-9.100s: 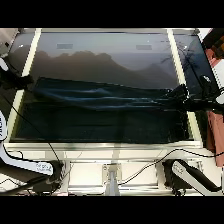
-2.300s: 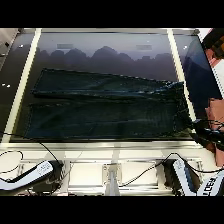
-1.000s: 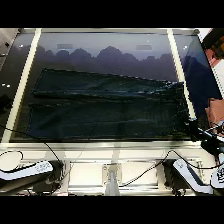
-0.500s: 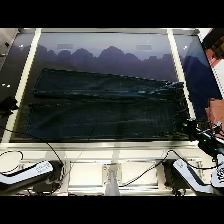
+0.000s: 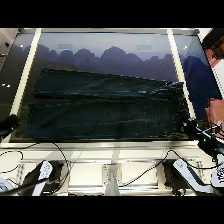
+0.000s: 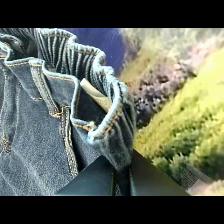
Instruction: Fold the clothes and pants, and hang the long-sleeved shirts on hangers.
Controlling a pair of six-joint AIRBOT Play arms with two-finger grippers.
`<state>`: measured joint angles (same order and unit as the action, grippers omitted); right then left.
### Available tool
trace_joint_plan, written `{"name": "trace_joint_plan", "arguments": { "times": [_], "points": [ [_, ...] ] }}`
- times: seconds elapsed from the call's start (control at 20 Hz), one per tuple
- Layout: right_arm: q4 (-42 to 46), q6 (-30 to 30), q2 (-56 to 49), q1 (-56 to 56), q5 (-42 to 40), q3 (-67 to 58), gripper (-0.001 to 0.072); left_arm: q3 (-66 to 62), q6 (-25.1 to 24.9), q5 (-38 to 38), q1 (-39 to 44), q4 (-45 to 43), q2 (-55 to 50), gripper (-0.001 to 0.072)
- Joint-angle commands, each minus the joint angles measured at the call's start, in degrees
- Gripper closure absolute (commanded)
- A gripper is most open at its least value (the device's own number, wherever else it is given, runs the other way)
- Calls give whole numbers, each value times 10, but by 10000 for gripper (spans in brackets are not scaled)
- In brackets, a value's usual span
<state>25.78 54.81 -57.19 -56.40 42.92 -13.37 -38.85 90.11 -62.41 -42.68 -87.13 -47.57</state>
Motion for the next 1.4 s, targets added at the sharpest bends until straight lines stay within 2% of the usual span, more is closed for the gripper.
{"name": "trace_joint_plan", "arguments": {
  "times": [0.0, 0.1, 0.15, 0.2, 0.3, 0.35, 0.75, 0.85, 1.0, 1.3, 1.35],
  "points": [
    [-1, 0, 0, 0, 0, 0, 661, 92, 38, -11, -10, 17, 69, 321],
    [-1, 0, 0, 0, 1, 0, 661, 139, 37, -14, -10, 52, 68, 91],
    [-1, 0, 0, 0, 1, 0, 661, 157, 38, -3, -10, 64, 68, 44],
    [-1, 0, 0, 0, 2, 0, 661, 171, 38, 7, -10, 71, 68, 46],
    [-1, 0, 0, 0, 2, 0, 661, 189, 38, 34, -10, 73, 68, 122],
    [-1, 0, 0, 0, 2, 0, 661, 192, 38, 49, -10, 75, 68, 136],
    [-1, 0, 0, 0, 7, 0, 661, 193, 40, 174, -10, 110, 68, 136],
    [-1, -1, 0, 0, 10, 0, 661, 194, 60, 195, -10, 110, 65, 136],
    [-1, -45, 0, 0, 12, 0, 661, 194, 62, 195, -10, 110, 36, 137],
    [-1, -47, 0, 0, 12, 0, 661, 194, 62, 202, -10, 110, -29, 137],
    [-1, -47, 0, 0, 12, 0, 661, 193, 62, 211, -10, 110, -28, 188]
  ]
}}
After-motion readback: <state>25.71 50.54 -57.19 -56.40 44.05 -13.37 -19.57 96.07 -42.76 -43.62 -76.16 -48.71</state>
